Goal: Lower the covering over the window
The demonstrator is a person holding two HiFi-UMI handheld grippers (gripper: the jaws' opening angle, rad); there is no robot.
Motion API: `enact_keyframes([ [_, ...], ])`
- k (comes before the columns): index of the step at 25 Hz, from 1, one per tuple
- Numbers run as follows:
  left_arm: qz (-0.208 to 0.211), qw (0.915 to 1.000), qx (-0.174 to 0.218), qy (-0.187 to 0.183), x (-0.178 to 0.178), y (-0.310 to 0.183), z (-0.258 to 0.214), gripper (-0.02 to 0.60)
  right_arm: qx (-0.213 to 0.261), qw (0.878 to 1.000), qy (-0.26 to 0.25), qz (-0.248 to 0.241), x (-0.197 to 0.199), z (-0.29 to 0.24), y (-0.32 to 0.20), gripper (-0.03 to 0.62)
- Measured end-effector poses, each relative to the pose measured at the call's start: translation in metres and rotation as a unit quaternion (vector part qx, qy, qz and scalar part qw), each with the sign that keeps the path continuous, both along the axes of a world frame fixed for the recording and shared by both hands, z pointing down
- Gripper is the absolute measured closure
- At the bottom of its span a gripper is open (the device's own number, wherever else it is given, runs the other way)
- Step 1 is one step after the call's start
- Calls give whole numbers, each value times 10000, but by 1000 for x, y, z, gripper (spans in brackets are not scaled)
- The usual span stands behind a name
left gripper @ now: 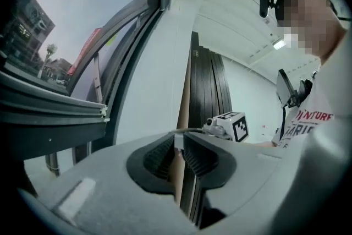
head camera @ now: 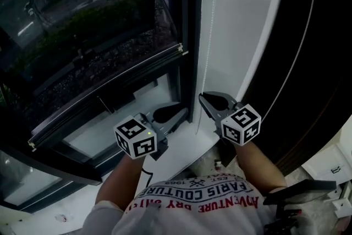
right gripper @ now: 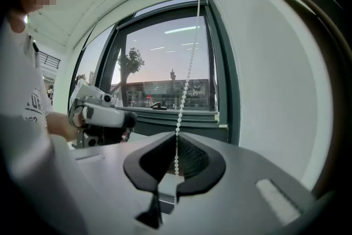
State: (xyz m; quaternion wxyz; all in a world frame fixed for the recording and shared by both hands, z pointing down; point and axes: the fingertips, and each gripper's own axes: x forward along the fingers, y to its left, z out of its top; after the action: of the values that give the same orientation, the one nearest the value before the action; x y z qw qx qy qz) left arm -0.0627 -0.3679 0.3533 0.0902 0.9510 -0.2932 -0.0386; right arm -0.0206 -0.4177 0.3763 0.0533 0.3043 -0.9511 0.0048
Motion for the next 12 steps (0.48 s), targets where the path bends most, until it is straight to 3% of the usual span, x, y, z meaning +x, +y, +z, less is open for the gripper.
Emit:
enact_keyframes([
  [5,304,9989,282,-226,26,-1,-37,482,-33,9998,-152,-85,10,-2,25,580],
  [12,412,9975,494,-301,54,-22,-78,479,-155,9989,-243,-378,12,-4,45,582],
])
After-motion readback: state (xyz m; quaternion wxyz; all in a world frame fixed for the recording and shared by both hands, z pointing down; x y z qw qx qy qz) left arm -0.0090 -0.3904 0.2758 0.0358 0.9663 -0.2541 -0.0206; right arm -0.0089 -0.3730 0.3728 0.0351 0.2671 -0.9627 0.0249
